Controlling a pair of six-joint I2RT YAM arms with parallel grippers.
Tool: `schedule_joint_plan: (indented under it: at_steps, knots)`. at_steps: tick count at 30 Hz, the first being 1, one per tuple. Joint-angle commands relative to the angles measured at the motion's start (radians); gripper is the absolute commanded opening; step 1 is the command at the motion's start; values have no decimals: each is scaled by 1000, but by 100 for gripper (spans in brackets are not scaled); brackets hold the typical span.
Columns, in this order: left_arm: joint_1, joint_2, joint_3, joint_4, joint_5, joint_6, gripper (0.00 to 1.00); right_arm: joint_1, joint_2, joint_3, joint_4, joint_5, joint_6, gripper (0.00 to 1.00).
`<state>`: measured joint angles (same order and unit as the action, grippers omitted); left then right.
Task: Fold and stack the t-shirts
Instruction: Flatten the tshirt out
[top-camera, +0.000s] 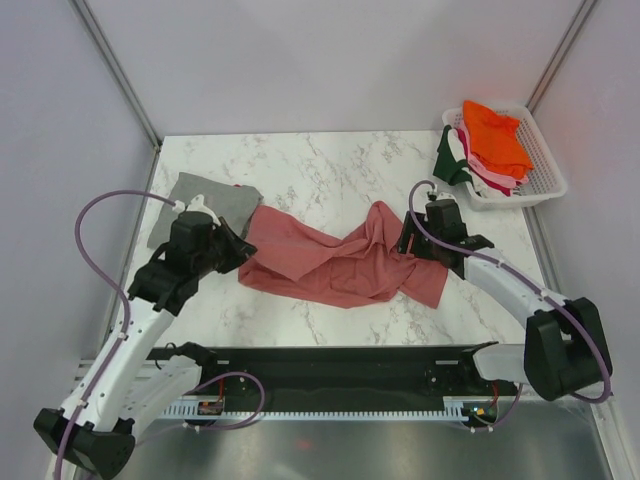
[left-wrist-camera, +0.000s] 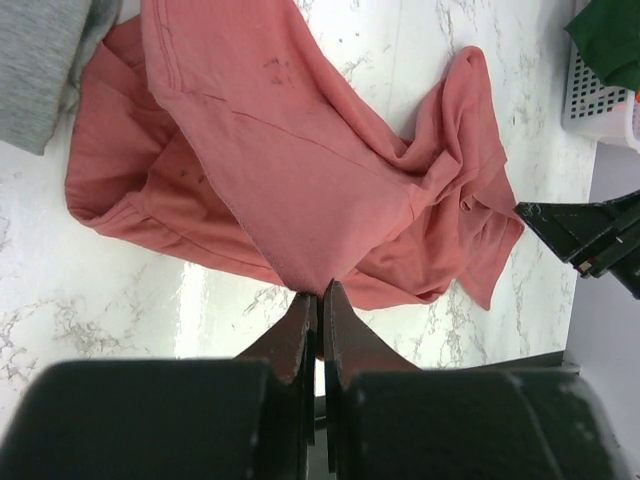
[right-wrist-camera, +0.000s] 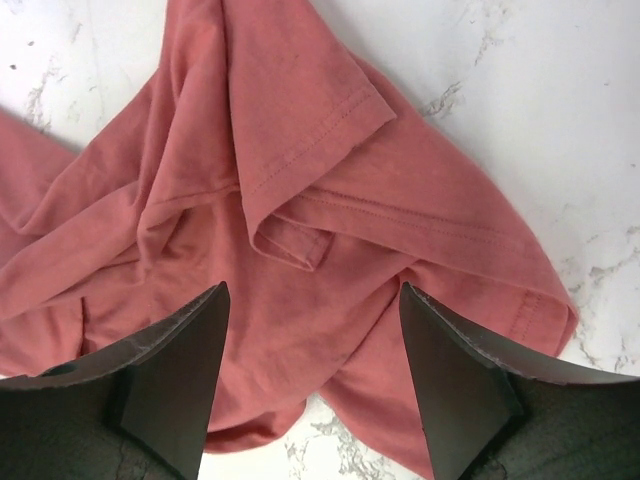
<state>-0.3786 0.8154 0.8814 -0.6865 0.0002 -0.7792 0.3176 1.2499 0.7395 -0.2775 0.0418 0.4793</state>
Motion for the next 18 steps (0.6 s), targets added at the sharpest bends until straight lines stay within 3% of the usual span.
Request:
schedule_joint_plan:
  at_steps: [1, 5, 14, 15, 16, 18]
  knots:
    - [26, -7, 89, -19, -28, 54, 2, -6, 65, 67, 75, 3, 24, 75]
    - [67, 25, 180, -67, -54, 96, 2, -11, 163, 103, 112, 20, 47, 72]
    - [191, 86, 333, -90, -5, 143, 2, -12, 402, 230, 195, -7, 96, 76]
    - [195, 93, 337, -90, -5, 143, 2, -14, 423, 260, 196, -3, 96, 74]
    - [202, 97, 340, -90, -5, 143, 2, -17, 446, 276, 198, -9, 99, 58]
    - [208, 113, 346, -90, 26, 147, 2, -22, 486, 311, 190, -7, 99, 39]
